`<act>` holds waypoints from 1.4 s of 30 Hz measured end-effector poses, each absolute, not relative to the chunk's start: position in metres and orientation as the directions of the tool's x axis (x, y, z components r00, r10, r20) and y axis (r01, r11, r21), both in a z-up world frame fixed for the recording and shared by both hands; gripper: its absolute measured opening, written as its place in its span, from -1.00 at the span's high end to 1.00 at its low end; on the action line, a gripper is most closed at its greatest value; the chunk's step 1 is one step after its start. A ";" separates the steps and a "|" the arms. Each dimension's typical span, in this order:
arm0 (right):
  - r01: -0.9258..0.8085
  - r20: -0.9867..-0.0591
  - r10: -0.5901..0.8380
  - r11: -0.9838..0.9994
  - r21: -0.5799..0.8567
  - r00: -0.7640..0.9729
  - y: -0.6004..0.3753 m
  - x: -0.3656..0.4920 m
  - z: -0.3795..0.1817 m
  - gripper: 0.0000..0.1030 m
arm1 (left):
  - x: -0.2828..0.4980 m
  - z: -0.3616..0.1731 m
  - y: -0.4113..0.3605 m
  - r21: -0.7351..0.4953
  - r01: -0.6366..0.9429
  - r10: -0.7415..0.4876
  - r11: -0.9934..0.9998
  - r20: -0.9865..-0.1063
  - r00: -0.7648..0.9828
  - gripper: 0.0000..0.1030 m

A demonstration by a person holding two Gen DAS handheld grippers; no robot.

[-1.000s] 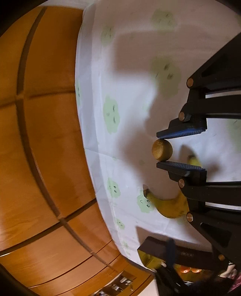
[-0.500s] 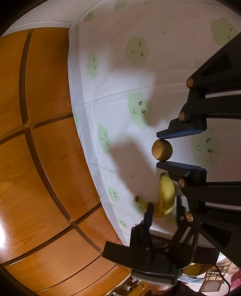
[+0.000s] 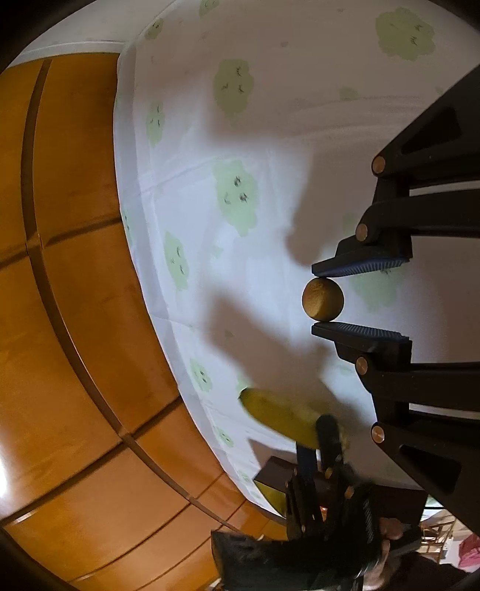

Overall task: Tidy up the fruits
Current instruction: 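Lower the banana into the tray and open the left tool while the right tool holds its fruit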

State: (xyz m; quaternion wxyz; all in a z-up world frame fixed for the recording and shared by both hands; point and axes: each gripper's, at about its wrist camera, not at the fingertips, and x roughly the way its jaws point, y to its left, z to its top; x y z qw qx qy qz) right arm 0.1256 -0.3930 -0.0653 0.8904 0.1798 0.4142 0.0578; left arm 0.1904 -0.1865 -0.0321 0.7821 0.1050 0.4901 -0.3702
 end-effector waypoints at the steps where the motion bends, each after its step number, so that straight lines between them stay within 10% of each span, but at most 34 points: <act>1: 0.038 -0.715 0.258 0.928 0.370 0.649 -0.387 0.124 -0.065 0.52 | 0.184 -0.026 -0.181 -0.222 0.663 -0.492 0.715 -0.833 0.252 0.40; 18: -0.090 -0.693 0.313 0.937 0.339 0.649 -0.316 0.108 -0.038 0.52 | 0.121 0.051 -0.075 -0.417 0.490 -0.632 0.765 -0.630 0.451 0.43; 42: -0.377 -0.696 0.438 0.891 0.252 0.569 -0.172 0.101 -0.009 0.52 | 0.096 -0.010 0.152 -0.224 -0.122 -0.114 0.967 -0.806 0.581 0.43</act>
